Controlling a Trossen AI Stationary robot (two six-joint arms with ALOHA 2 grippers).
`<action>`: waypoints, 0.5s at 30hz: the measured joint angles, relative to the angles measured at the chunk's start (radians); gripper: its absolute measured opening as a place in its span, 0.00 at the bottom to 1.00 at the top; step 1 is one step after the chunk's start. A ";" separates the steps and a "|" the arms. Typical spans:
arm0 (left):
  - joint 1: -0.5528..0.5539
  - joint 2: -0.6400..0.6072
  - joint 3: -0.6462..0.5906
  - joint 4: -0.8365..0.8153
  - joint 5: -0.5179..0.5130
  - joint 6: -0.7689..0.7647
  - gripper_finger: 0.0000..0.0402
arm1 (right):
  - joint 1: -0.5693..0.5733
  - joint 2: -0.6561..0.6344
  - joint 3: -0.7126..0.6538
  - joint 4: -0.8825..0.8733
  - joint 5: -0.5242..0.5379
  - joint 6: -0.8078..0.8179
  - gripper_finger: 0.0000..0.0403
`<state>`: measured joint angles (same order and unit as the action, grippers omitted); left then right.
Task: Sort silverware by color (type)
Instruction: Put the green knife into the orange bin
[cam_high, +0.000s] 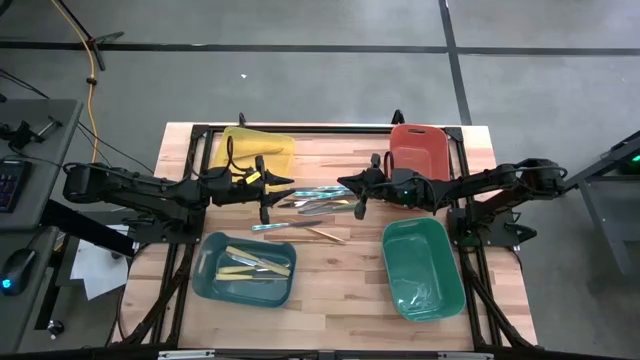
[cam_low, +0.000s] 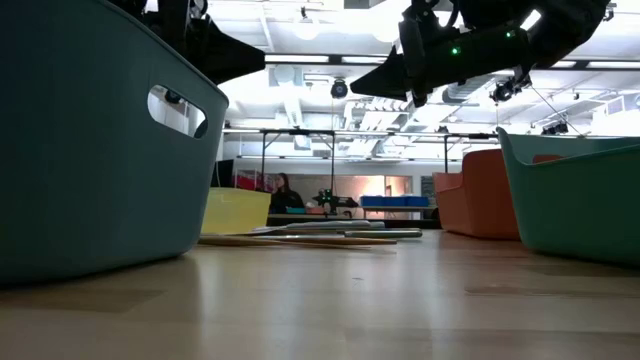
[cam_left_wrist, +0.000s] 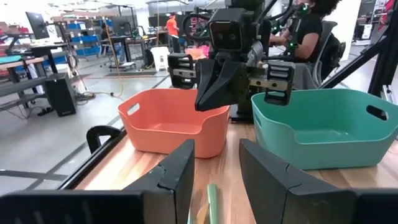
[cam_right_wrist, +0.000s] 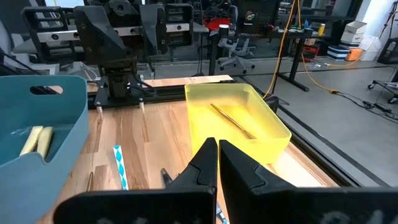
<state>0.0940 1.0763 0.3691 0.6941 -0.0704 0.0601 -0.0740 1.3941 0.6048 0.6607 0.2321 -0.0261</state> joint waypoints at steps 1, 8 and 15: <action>0.000 0.000 0.000 0.000 0.000 -0.003 0.29 | 0.000 0.000 0.000 0.000 0.000 0.000 0.00; 0.000 0.000 0.000 0.000 0.000 -0.003 0.29 | 0.000 0.000 0.000 -0.039 0.000 0.000 0.00; 0.000 0.000 0.000 0.000 0.000 -0.003 0.29 | 0.000 0.000 0.000 -0.048 0.000 0.000 0.00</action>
<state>0.0940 1.0763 0.3691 0.6941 -0.0704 0.0566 -0.0740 1.3941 0.6048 0.6128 0.2317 -0.0261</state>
